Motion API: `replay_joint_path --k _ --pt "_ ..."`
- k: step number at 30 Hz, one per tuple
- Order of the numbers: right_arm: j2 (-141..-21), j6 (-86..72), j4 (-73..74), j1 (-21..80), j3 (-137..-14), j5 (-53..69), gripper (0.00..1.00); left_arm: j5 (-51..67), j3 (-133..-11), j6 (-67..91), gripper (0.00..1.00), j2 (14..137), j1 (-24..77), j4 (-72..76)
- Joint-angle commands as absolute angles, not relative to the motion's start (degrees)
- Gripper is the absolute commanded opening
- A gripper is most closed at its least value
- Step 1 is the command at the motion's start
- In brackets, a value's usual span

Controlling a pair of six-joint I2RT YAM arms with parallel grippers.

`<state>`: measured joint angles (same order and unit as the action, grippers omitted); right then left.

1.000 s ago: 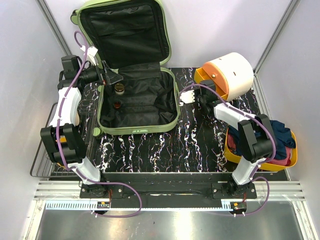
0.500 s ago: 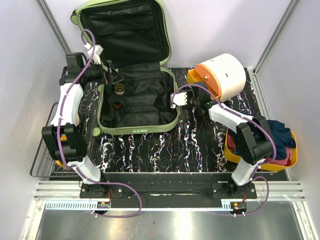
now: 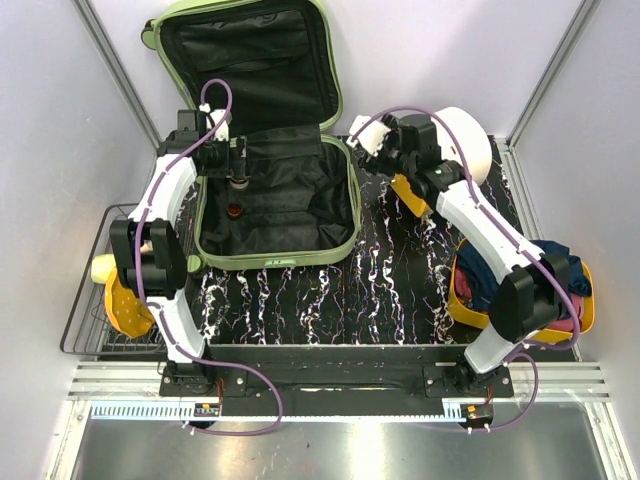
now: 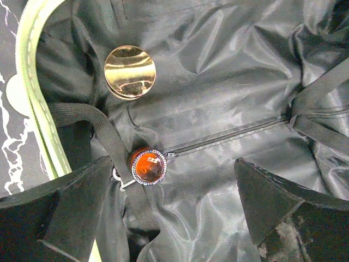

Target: Open, take out, and arrange the luggage

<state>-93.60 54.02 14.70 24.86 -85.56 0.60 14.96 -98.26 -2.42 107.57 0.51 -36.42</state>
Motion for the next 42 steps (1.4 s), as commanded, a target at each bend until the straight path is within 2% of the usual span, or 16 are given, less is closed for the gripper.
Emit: replay_joint_path --k 1,5,9,10,14,18,24,26,27,30,34,38,41,42 --pt "-95.2 39.8 24.1 21.8 -92.5 -3.0 0.78 11.2 -102.3 2.5 0.99 110.6 1.2 -35.1" --pt "-97.8 29.9 31.8 19.1 -97.2 -2.5 0.63 11.2 -102.7 4.7 0.99 113.3 1.8 -32.8" --pt "-99.0 27.0 33.4 18.1 -96.9 -1.7 0.39 11.6 -104.1 4.9 0.99 114.9 2.5 -32.4" --pt "-99.5 27.2 31.7 18.0 -96.6 -2.5 0.29 11.7 -104.1 4.9 0.99 115.0 2.6 -32.4" --pt "-101.8 30.5 28.5 18.1 -96.1 -7.7 0.12 11.8 -103.9 4.6 0.99 115.3 2.9 -32.2" --pt "-103.5 30.5 28.9 18.2 -96.2 -8.8 0.01 10.9 -103.6 4.0 0.99 114.9 2.9 -32.1" --pt "-105.9 30.1 28.4 18.2 -94.4 -11.2 0.01 10.4 -102.5 3.3 0.99 114.2 2.9 -31.7" --pt "-106.3 29.5 28.4 18.1 -94.5 -10.4 0.08 10.3 -102.3 3.3 0.99 114.3 2.9 -31.7" --pt "-106.5 29.5 28.4 18.0 -94.3 -9.7 0.18 10.2 -102.3 3.3 0.99 114.3 2.8 -31.8" --pt "-106.7 29.4 28.7 17.9 -94.2 -8.3 0.31 10.5 -102.7 3.5 0.99 114.8 2.3 -32.5" --pt "-106.3 29.5 29.0 17.7 -94.1 -6.9 0.43 11.5 -103.3 3.9 0.99 115.3 1.3 -33.0" --pt "-106.0 29.6 29.3 17.5 -94.2 -6.4 0.48 11.5 -104.4 3.3 0.99 116.4 1.1 -34.0" --pt "-105.6 29.6 29.3 17.4 -94.5 -6.0 0.59 11.6 -105.4 3.1 0.99 117.2 1.1 -34.2" --pt "-105.7 29.6 29.4 17.4 -94.6 -5.9 0.59 11.6 -105.6 3.1 0.99 117.6 1.0 -34.2"
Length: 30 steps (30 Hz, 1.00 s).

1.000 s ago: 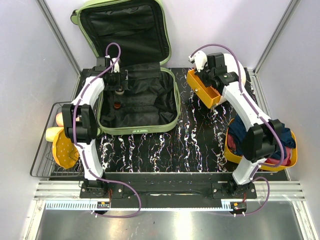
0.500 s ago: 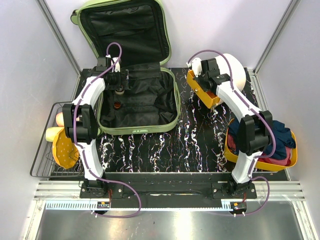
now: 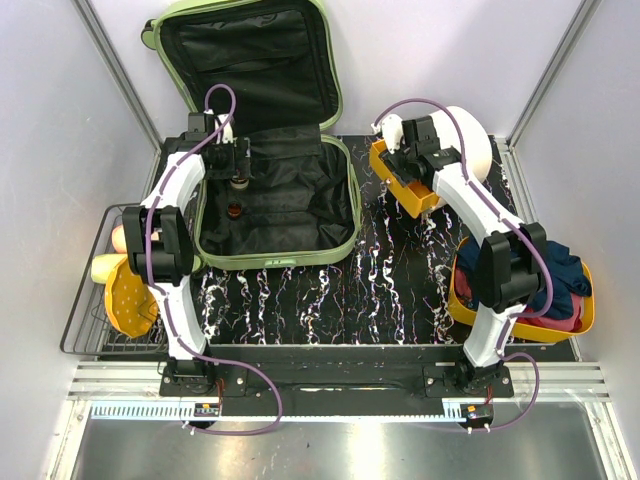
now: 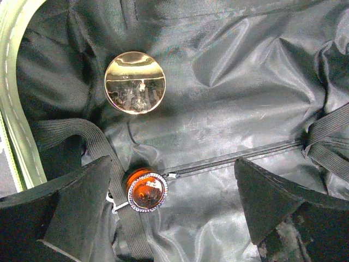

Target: Open, take out, and arrange the luggage

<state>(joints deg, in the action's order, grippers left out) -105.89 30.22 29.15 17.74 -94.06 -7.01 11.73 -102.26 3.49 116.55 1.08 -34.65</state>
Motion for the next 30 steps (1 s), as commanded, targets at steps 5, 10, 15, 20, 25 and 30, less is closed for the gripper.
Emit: replay_joint_path --k 5,10,15,20,25,30 --pt "-105.9 29.6 29.4 17.4 -95.4 -6.7 0.56 9.6 -107.2 2.6 0.99 119.2 1.2 -34.1" --pt "-104.8 28.6 30.7 17.5 -96.3 -5.0 0.57 3.8 -108.8 0.5 0.99 121.3 2.0 -33.5" --pt "-102.3 26.9 31.8 17.5 -96.6 -1.6 0.7 -5.0 -109.4 0.4 0.99 123.3 3.1 -32.1" --pt "-100.6 25.3 31.7 17.5 -96.7 1.8 0.81 -5.4 -111.4 0.4 0.99 126.5 3.3 -31.7" --pt "-99.1 23.8 31.6 17.4 -97.0 4.2 0.85 -2.5 -114.2 -1.3 0.96 130.1 3.7 -30.8" --pt "-97.6 22.8 31.8 17.5 -97.4 4.7 0.89 -1.3 -117.4 -2.5 0.86 133.8 3.9 -30.3"
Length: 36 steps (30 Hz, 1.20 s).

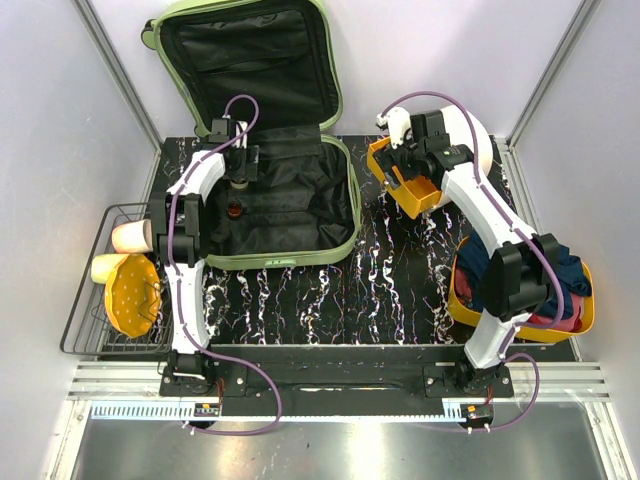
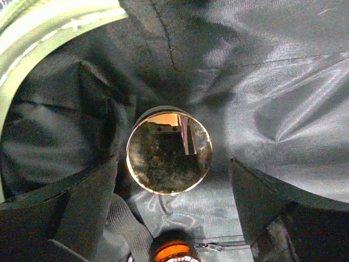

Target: Open, take out, and arrange the luggage

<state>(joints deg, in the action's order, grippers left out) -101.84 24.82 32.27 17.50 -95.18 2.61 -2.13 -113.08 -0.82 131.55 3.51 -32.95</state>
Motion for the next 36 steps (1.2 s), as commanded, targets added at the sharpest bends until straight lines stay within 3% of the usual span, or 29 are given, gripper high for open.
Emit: replay_joint_path --k 1,6,10,14,17,25,36 --pt "-97.5 22.6 31.7 17.4 -97.3 4.7 0.89 -1.3 -117.7 -2.8 0.86 134.1 4.1 -30.0" --pt "-96.2 22.4 32.1 17.5 -96.5 4.4 0.9 -1.6 -119.2 -5.0 0.79 135.9 4.4 -28.4" --pt "-95.3 22.6 32.1 17.4 -95.8 4.0 0.91 -1.5 -120.7 -5.7 0.63 136.6 4.5 -28.3" --pt "-94.7 22.9 32.1 17.4 -95.7 4.1 0.91 1.2 -119.0 -7.5 0.34 134.1 5.0 -28.4" --pt "-94.7 23.3 32.6 17.4 -95.8 4.9 0.91 3.4 -115.9 -10.5 0.22 130.1 6.1 -28.5" --pt "-94.0 20.5 35.0 17.3 -96.8 8.8 0.96 15.7 -107.2 -17.8 0.09 115.2 10.2 -34.6" --pt "-88.8 16.9 35.6 14.3 -92.1 20.0 1.0 31.0 -89.7 -33.1 0.02 93.9 23.4 -43.9"
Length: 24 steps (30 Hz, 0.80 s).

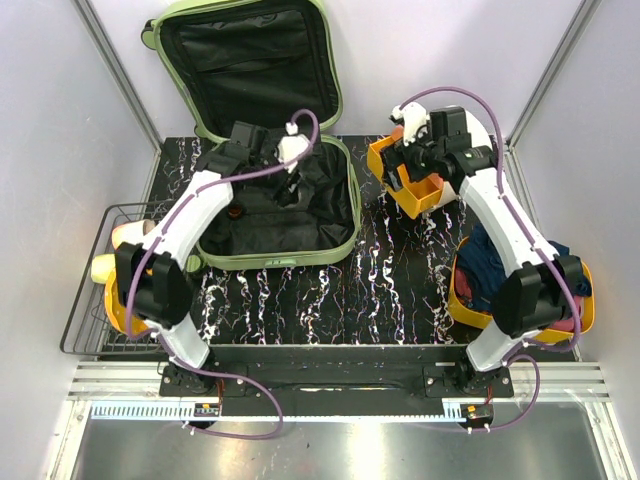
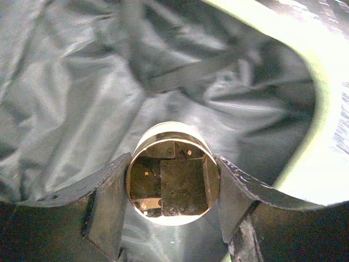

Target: Open, take out, and arrange the luggage

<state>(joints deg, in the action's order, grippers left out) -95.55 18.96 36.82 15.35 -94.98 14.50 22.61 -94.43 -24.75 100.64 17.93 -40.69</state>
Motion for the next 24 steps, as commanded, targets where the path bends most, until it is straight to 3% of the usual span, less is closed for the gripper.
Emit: replay_joint_path --k 1,9,16,24 --pt "-86.9 17.0 34.7 14.2 -91.0 20.7 1.0 31.9 -88.6 -34.2 0.02 92.9 24.9 -44.6" --pt "-80.2 18.8 35.9 13.9 -81.7 24.5 0.99 33.1 -74.5 -41.4 0.02 86.0 38.7 -43.2" --pt "-72.0 19.0 35.3 13.9 -71.3 25.4 0.96 27.4 -63.0 -41.3 0.01 86.4 46.0 -29.9" --pt "-68.1 18.9 36.3 13.9 -67.1 22.2 0.96 26.2 -67.1 -37.2 0.0 84.4 45.8 -30.0"
